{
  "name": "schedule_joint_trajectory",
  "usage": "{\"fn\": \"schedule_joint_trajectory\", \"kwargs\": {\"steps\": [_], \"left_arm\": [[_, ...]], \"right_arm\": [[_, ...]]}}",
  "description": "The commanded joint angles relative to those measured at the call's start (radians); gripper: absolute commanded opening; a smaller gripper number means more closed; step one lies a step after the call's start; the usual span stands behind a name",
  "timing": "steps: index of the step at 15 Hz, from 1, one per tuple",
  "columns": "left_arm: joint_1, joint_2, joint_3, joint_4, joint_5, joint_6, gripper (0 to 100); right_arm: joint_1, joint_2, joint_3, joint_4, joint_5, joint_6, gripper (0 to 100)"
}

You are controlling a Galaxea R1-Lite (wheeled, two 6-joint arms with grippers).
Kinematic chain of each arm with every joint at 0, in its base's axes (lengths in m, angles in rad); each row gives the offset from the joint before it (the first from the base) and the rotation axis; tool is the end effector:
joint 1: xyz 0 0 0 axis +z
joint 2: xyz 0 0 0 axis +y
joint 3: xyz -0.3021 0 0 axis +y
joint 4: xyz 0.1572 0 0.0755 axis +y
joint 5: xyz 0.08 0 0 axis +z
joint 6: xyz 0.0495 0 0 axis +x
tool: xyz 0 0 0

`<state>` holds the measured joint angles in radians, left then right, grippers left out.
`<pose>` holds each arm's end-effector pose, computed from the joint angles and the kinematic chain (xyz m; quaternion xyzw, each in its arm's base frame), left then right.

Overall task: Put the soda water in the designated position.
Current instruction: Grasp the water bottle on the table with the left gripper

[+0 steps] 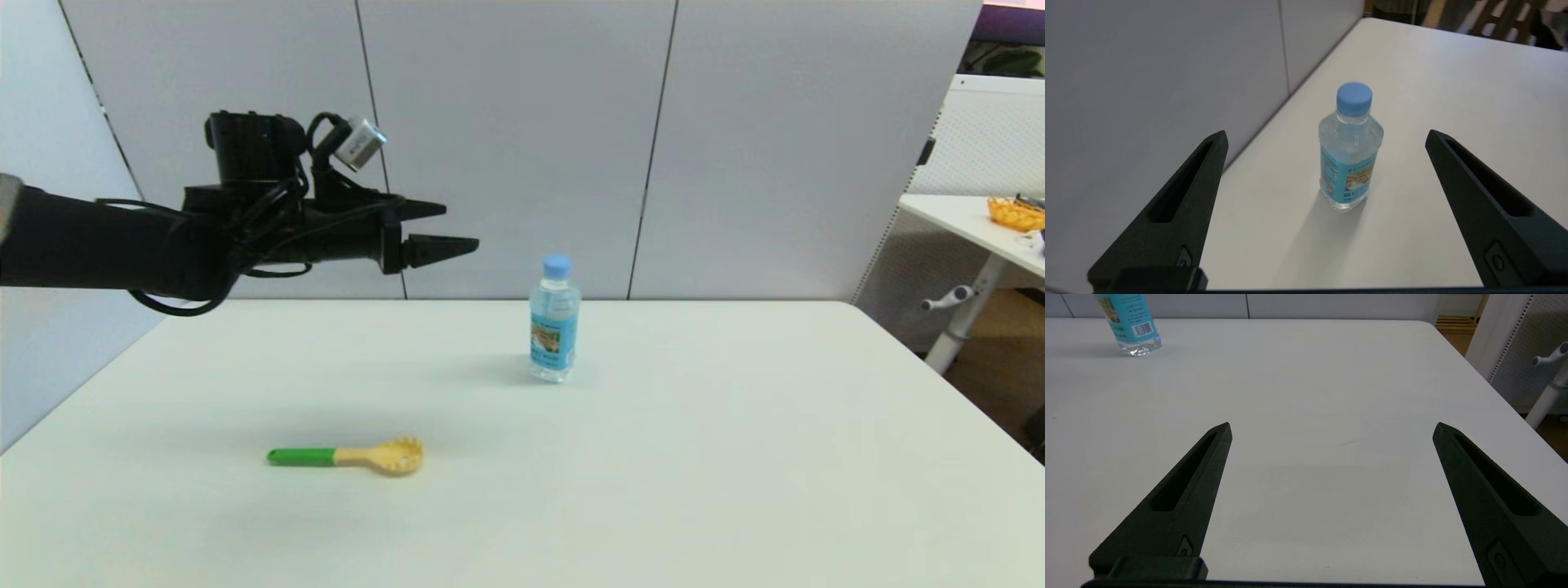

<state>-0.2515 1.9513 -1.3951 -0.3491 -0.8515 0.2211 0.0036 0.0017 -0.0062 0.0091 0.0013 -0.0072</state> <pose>0.3741 -0.1346 0.2385 0.0631 0.0406 -0.5289 0.8454 -0.0157 0.0000 0.0761 -0.0036 0.0023 0.0025 1.0000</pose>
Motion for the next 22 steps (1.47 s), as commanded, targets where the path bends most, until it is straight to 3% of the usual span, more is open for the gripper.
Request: {"fn": "schedule_joint_trajectory", "kwargs": {"steps": [1, 3, 6, 22], "left_arm": [[-0.02, 0.149, -0.008, -0.067, -0.049, 0.001, 100], [-0.025, 0.182, -0.008, -0.074, -0.124, 0.001, 100], [-0.051, 0.212, -0.004, -0.074, -0.164, 0.001, 100], [-0.098, 0.429, -0.214, -0.076, -0.172, -0.095, 100]], "right_arm": [[-0.001, 0.001, 0.0, 0.0, 0.0, 0.0, 100], [0.001, 0.001, 0.0, 0.0, 0.0, 0.0, 100], [-0.001, 0.001, 0.0, 0.0, 0.0, 0.0, 100], [-0.001, 0.001, 0.0, 0.0, 0.0, 0.0, 100]]}}
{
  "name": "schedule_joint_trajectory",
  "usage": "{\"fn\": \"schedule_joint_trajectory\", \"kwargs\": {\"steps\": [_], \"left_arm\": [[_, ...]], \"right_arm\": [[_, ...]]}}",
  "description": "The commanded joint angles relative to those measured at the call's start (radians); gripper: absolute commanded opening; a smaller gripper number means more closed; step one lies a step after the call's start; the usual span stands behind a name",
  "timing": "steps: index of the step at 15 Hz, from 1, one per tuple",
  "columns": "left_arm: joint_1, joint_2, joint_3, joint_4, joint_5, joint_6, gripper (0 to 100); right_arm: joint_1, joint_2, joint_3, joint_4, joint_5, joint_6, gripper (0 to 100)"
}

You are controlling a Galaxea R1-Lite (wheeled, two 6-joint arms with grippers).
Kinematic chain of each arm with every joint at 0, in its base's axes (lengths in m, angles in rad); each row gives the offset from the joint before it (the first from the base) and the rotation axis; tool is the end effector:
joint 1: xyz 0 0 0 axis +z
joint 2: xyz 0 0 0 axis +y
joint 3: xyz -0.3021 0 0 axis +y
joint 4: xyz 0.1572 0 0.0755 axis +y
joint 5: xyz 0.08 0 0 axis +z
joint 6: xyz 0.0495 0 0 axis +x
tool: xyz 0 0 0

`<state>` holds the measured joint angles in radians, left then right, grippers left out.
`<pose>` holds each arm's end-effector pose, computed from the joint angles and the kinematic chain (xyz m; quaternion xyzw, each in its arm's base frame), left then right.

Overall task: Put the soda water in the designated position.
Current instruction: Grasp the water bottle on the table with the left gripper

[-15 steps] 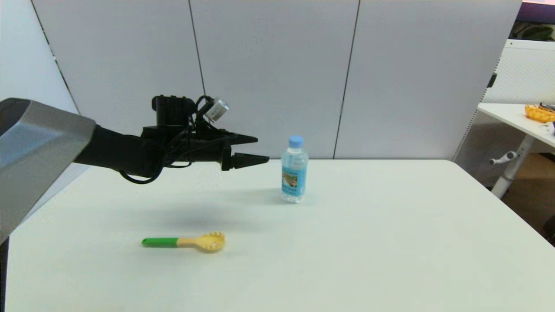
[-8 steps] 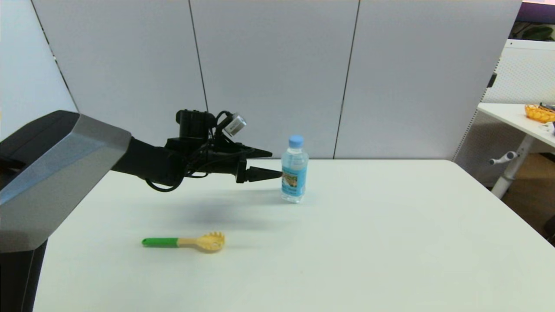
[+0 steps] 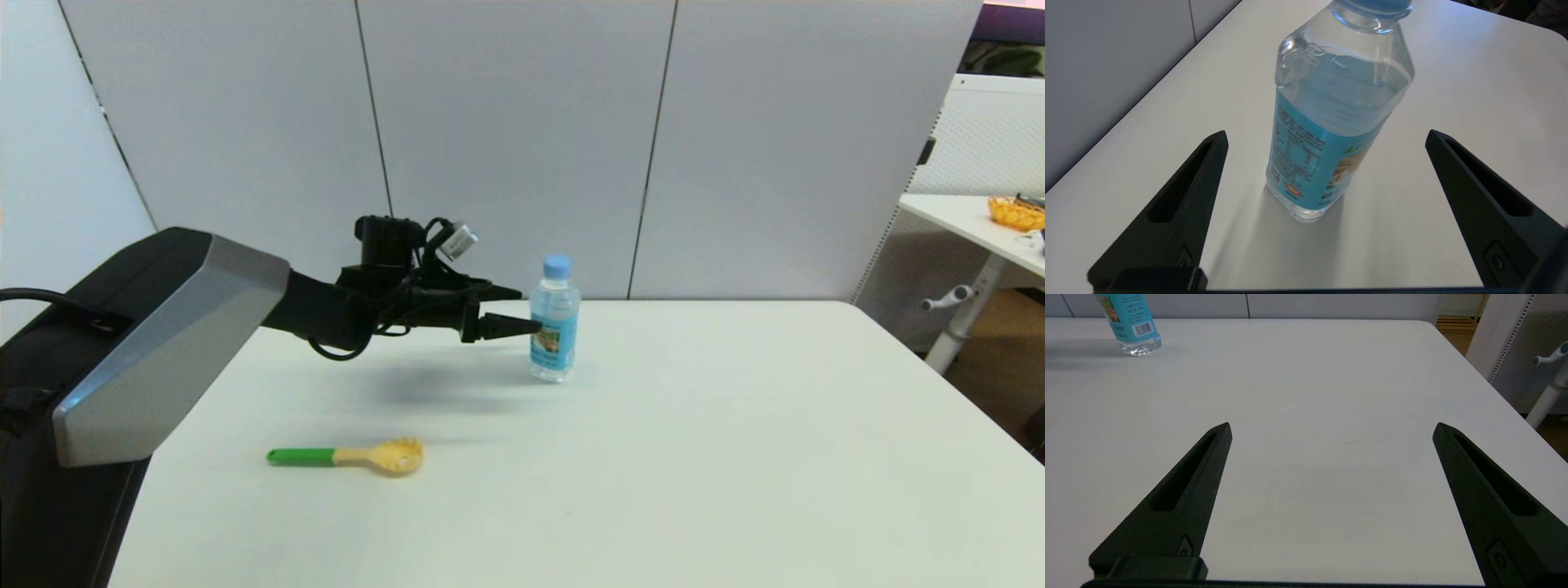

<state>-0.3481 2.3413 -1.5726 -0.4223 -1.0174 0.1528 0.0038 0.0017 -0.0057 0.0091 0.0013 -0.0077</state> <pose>0.4327 -0.2018 0.1258 0.0019 0.1149 -0.6321 0.7663 -0.0157 0.0000 0.0760 -0.0039 0.0025 0.0026 1.0000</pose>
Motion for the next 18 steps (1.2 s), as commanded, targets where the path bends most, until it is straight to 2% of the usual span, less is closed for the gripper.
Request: {"fn": "schedule_joint_trajectory", "kwargs": {"steps": [1, 18], "left_arm": [[-0.005, 0.049, -0.052, -0.003, -0.006, -0.036, 100], [-0.06, 0.104, -0.112, -0.007, -0.006, -0.059, 100]], "right_arm": [[-0.001, 0.001, 0.0, 0.0, 0.0, 0.0, 100], [0.001, 0.001, 0.0, 0.0, 0.0, 0.0, 100]]}}
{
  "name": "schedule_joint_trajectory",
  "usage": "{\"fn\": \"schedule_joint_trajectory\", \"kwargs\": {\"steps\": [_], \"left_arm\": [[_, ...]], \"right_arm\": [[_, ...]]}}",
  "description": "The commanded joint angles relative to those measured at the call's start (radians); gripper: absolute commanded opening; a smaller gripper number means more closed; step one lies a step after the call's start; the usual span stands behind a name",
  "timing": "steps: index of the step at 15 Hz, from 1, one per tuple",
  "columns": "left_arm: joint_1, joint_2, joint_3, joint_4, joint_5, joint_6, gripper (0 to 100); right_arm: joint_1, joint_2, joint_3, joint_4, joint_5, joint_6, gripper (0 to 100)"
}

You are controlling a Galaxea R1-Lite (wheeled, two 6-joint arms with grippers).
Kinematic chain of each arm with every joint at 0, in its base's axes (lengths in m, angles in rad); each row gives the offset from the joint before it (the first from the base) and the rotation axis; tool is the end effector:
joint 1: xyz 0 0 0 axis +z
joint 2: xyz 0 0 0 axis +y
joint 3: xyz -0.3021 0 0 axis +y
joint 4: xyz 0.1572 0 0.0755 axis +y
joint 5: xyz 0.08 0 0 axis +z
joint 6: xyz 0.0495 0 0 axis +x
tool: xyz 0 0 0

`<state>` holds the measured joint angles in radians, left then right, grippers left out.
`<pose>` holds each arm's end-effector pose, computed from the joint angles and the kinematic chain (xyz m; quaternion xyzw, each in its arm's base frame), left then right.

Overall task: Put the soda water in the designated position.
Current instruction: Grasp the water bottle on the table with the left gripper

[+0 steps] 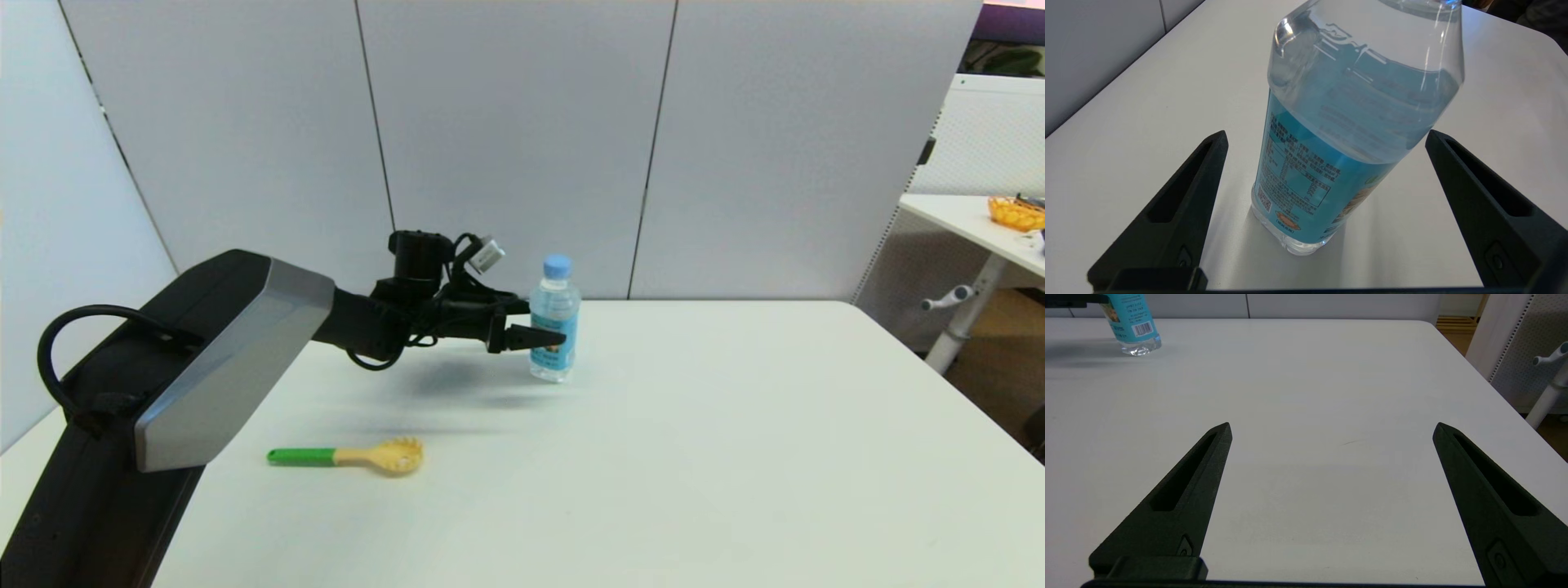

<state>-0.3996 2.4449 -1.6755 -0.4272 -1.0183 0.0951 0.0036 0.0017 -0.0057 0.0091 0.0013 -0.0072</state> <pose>0.4414 -0.2322 0.1032 -0.0162 0.1315 -0.6485 0.7496 -0.0157 0.0000 0.0760 -0.0036 0.0025 0.0025 1.0000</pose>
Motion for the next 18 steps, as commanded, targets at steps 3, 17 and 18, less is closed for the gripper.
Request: {"fn": "schedule_joint_trajectory", "kwargs": {"steps": [3, 17, 18], "left_arm": [[-0.019, 0.016, -0.024, -0.004, -0.006, -0.015, 100], [-0.05, 0.103, -0.144, -0.004, -0.005, -0.055, 100], [-0.05, 0.103, -0.147, -0.002, -0.005, -0.055, 100]], "right_arm": [[-0.001, 0.001, 0.0, 0.0, 0.0, 0.0, 100], [-0.001, 0.0, 0.0, 0.0, 0.0, 0.0, 100], [0.001, 0.001, 0.0, 0.0, 0.0, 0.0, 100]]}}
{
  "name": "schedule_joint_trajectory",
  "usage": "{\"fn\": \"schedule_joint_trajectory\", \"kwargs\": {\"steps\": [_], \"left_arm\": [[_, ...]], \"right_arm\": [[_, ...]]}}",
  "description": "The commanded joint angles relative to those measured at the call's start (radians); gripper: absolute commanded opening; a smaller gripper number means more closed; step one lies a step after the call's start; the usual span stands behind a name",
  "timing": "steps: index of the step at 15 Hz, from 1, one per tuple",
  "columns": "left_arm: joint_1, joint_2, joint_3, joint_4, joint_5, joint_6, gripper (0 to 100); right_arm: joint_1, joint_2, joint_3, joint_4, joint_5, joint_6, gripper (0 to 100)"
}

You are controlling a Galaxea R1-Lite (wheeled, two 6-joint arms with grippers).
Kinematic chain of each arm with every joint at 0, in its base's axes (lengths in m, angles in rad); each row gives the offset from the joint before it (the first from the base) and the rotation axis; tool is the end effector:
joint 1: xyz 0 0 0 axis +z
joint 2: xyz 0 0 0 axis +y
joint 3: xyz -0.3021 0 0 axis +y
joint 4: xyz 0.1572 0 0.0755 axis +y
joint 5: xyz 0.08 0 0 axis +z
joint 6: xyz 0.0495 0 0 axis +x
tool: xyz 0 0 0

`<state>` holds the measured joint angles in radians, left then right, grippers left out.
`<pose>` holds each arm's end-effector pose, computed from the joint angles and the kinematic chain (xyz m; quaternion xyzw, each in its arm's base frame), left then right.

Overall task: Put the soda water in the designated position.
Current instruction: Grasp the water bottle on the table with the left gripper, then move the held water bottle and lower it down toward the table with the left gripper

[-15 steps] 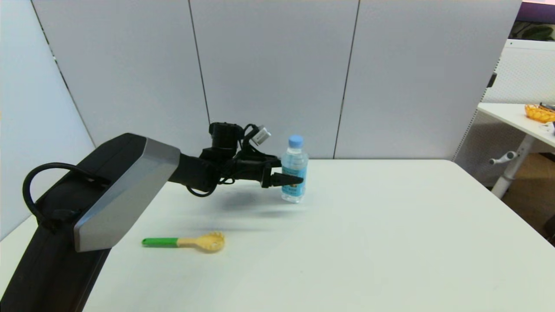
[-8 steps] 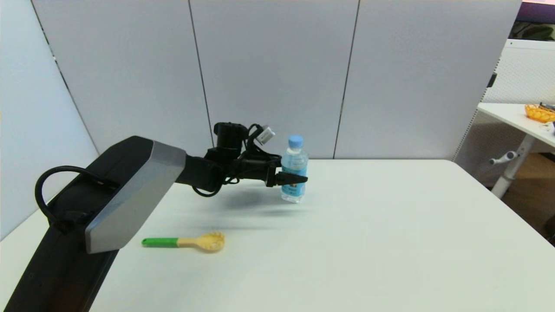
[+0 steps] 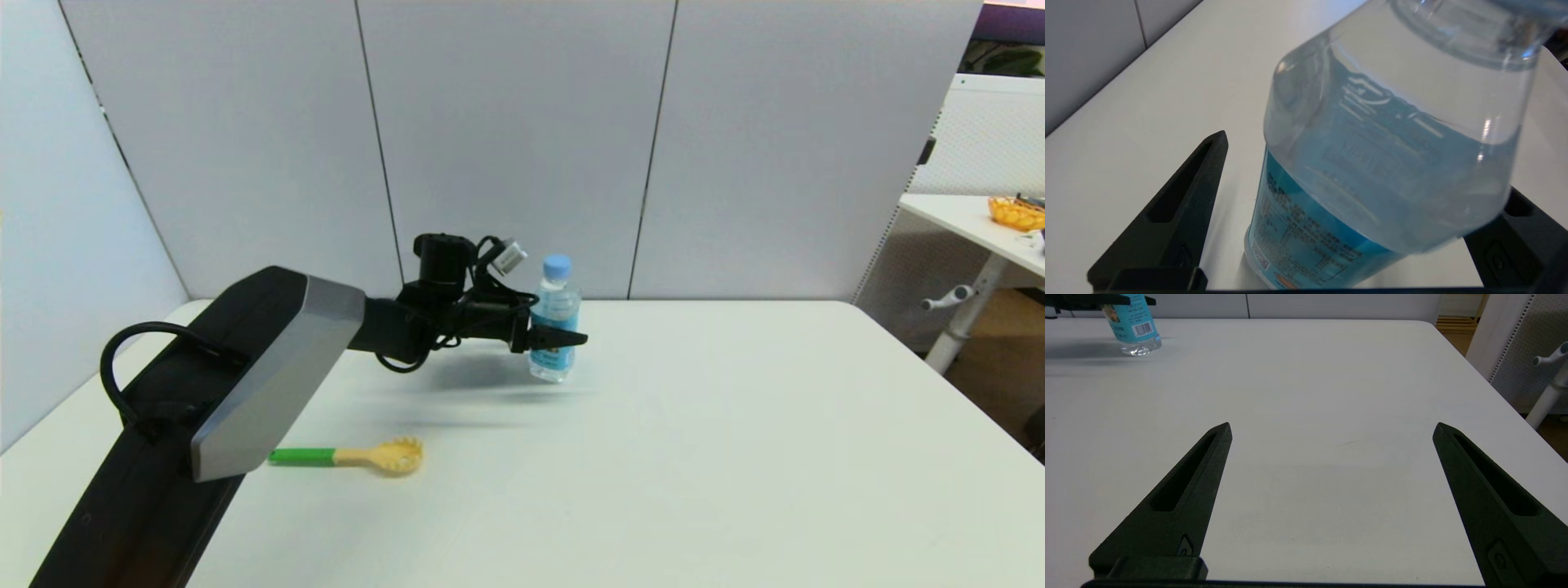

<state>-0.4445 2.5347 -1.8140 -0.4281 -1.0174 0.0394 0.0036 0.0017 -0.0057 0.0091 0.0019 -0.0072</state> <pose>0.4492 -0.2606 0.0947 -0.0267 0.1268 -0.6631 0.7373 -0.0157 0.0000 0.0760 -0.0036 0.0025 0.0028 1.0000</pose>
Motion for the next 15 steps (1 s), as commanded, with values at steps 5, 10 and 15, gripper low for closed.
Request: {"fn": "schedule_joint_trajectory", "kwargs": {"steps": [5, 10, 15], "left_arm": [[-0.011, 0.03, -0.041, -0.003, -0.006, -0.009, 0], [-0.011, 0.032, -0.041, -0.001, -0.006, -0.009, 0], [-0.01, 0.006, -0.039, -0.001, 0.002, -0.004, 0]], "right_arm": [[0.001, 0.001, 0.0, 0.0, 0.0, 0.0, 100], [-0.001, 0.001, 0.0, 0.0, 0.0, 0.0, 100], [-0.001, 0.001, 0.0, 0.0, 0.0, 0.0, 100]]}}
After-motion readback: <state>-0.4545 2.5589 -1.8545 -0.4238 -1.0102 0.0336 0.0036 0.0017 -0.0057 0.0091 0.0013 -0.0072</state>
